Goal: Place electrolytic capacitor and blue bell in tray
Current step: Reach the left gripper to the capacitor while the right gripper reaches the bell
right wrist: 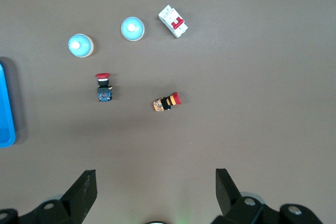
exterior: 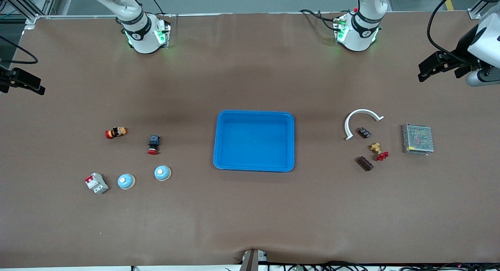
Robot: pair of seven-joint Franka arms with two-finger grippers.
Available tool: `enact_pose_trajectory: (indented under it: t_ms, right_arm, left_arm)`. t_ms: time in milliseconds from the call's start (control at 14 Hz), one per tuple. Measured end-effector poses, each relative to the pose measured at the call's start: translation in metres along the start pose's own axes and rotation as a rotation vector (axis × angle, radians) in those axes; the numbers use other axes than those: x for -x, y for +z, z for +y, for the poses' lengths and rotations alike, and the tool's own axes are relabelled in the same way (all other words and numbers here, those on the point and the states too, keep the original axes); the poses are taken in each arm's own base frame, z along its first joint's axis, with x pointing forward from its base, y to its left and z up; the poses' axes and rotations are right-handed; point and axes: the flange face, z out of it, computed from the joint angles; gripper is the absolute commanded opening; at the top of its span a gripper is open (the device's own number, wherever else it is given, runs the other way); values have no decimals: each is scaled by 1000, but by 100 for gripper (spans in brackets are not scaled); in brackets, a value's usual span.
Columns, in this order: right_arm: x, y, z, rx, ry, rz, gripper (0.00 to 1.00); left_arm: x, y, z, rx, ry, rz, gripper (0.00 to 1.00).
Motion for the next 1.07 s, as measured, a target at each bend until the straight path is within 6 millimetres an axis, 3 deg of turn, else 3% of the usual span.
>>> enact_pose_trajectory:
  t_ms: [500, 643, 857, 1071]
  right_arm:
    - [0, 1, -5, -12, -8, -1, 100]
    - [0, 1, -7, -12, -11, -1, 100]
    - [-1, 1, -10, -12, -17, 0, 100]
    - [-4, 5, -18, -18, -31, -3, 100]
  left_arm:
    - [-2, 7, 0, -2, 0, -18, 100]
    - [-11, 29, 1, -5, 0, -51, 100]
    - [-24, 84, 10, -8, -69, -61, 100]
    - [-22, 130, 29, -21, -148, -72, 100]
